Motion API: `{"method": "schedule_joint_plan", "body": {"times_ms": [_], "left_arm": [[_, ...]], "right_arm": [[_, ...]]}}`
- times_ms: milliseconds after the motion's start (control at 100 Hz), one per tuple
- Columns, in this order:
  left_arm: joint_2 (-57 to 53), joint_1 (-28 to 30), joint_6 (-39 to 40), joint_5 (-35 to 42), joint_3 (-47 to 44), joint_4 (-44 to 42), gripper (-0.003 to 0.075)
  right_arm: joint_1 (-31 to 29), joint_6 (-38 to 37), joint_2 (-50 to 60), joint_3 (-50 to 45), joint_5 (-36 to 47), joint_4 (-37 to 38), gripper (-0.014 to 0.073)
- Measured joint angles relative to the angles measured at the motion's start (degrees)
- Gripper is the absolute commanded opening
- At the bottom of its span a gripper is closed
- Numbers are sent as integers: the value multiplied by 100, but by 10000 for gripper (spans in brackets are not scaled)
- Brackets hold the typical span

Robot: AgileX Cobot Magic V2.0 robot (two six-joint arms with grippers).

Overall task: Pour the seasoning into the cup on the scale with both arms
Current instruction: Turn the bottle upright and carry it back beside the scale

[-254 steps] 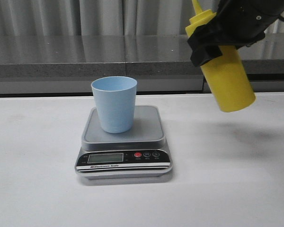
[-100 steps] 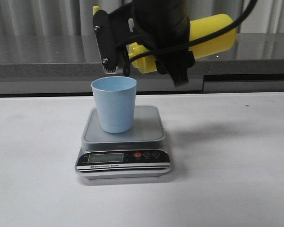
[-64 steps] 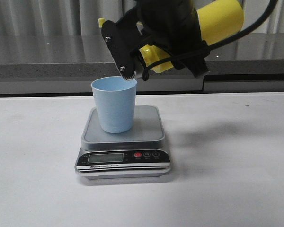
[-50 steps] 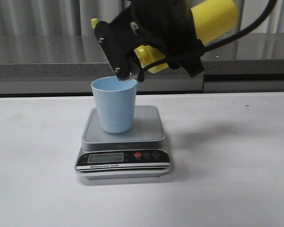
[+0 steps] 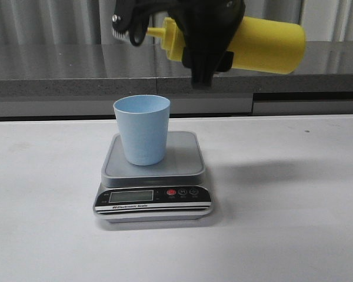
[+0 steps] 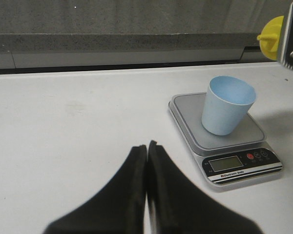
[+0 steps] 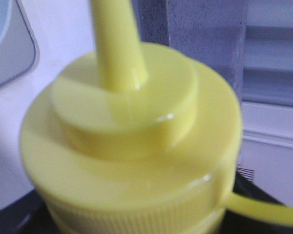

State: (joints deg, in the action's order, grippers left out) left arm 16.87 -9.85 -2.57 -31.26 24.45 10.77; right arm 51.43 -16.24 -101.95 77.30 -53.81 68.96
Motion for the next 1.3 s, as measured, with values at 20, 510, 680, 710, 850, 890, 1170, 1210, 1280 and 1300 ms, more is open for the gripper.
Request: {"method": "schedule_joint_plan", "body": {"times_ms": [20,510,680,710,850,890,1170,1210,1280,1300], "left_arm": [[0,0,0,0,0,0,-20],[0,0,0,0,0,0,-20],[0,0,0,0,0,0,-20],[0,0,0,0,0,0,-20],[0,0,0,0,0,0,-20],[0,0,0,0,0,0,-20],[0,0,0,0,0,0,-20],[0,0,0,0,0,0,-20],[0,0,0,0,0,0,-20],[0,0,0,0,0,0,-20]], "right_arm": [[-18,-59,67,0,70,-98,-60],[-1566,-1072,1474,-618,2167,-2739,-60],[-2258,-1599,1849,-1620,3534,-3018,-60],[-2378,-1716,1879,-1795,3870,-3019,-60],[-2944,-2098,1937,-2615,5317,-3019,-60],[-3091,-2125,1937,-2835,5676,-3019,-60],[-3916,-2163,1530,-3547,7829,-3405,-60],[-3993,-2163,1396,-3548,7999,-3437,-60],[-4056,-2086,1161,-3557,8308,-3458,-60],[-4056,-2053,1114,-3557,8401,-3458,-60]]}}
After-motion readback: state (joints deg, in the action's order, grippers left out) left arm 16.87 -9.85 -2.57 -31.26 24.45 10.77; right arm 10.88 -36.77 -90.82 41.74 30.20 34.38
